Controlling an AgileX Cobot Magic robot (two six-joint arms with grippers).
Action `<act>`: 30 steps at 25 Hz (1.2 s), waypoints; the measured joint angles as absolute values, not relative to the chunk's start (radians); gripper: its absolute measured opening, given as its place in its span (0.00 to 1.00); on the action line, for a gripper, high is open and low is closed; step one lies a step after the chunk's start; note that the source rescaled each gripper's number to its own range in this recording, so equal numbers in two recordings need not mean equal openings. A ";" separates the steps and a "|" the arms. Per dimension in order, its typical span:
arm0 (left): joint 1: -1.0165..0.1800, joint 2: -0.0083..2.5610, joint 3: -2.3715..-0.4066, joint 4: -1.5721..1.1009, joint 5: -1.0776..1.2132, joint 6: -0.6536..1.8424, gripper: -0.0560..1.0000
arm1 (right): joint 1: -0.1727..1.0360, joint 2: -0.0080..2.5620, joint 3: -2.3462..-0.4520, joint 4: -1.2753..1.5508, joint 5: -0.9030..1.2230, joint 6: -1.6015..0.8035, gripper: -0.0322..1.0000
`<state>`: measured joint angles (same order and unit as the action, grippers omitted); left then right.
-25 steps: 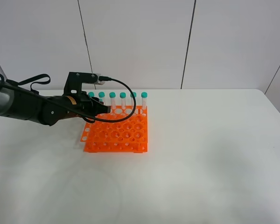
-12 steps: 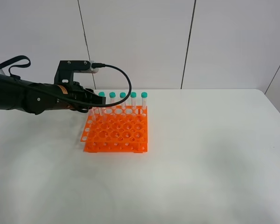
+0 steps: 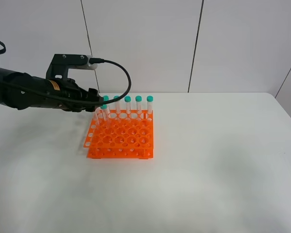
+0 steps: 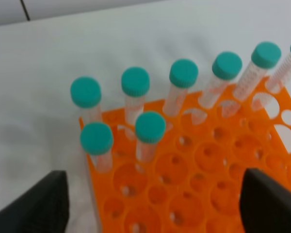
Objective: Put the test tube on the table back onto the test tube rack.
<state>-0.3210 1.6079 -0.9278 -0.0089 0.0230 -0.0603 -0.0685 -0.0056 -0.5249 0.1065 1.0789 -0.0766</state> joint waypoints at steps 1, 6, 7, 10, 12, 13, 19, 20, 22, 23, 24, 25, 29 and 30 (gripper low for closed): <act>-0.321 1.591 -0.928 -0.008 0.051 -0.056 0.85 | -0.069 -0.006 -0.525 0.106 1.079 -0.077 0.31; -0.321 1.501 -0.927 0.000 0.110 -0.024 0.90 | -0.069 -0.006 -0.525 0.106 1.079 -0.077 0.31; -0.321 1.483 -0.927 0.000 0.113 -0.023 0.91 | -0.069 -0.006 -0.525 0.106 1.079 -0.077 0.31; -0.321 1.430 -0.927 0.000 0.131 -0.023 0.96 | -0.069 -0.006 -0.525 0.106 1.079 -0.077 0.31; -0.321 1.411 -0.927 0.000 0.156 -0.023 0.98 | -0.069 -0.006 -0.525 0.106 1.079 -0.077 0.31; -0.321 1.406 -0.927 0.000 0.174 -0.023 0.98 | -0.069 -0.006 -0.525 0.106 1.079 -0.077 0.31; -0.264 1.365 -0.927 0.015 0.238 -0.008 0.99 | -0.069 -0.006 -0.525 0.106 1.079 -0.077 0.31; -0.246 1.354 -0.927 0.016 0.242 -0.008 0.99 | -0.069 -0.006 -0.525 0.106 1.079 -0.077 0.31; -0.195 1.325 -0.927 0.017 0.256 -0.008 0.99 | -0.069 -0.006 -0.525 0.106 1.079 -0.077 0.31; -0.170 1.313 -0.927 0.017 0.262 -0.007 0.99 | -0.069 -0.006 -0.525 0.106 1.079 -0.077 0.31; -0.138 1.300 -0.927 0.017 0.268 -0.007 0.99 | -0.069 -0.006 -0.525 0.106 1.079 -0.077 0.31; -0.105 1.288 -0.924 0.017 0.270 -0.007 0.99 | -0.069 -0.006 -0.525 0.106 1.079 -0.077 0.31; 0.025 1.262 -0.869 0.019 0.270 0.013 1.00 | -0.069 -0.006 -0.525 0.106 1.079 -0.077 0.31; 0.042 1.262 -0.861 0.019 0.270 0.017 1.00 | -0.069 -0.006 -0.525 0.106 1.079 -0.077 0.31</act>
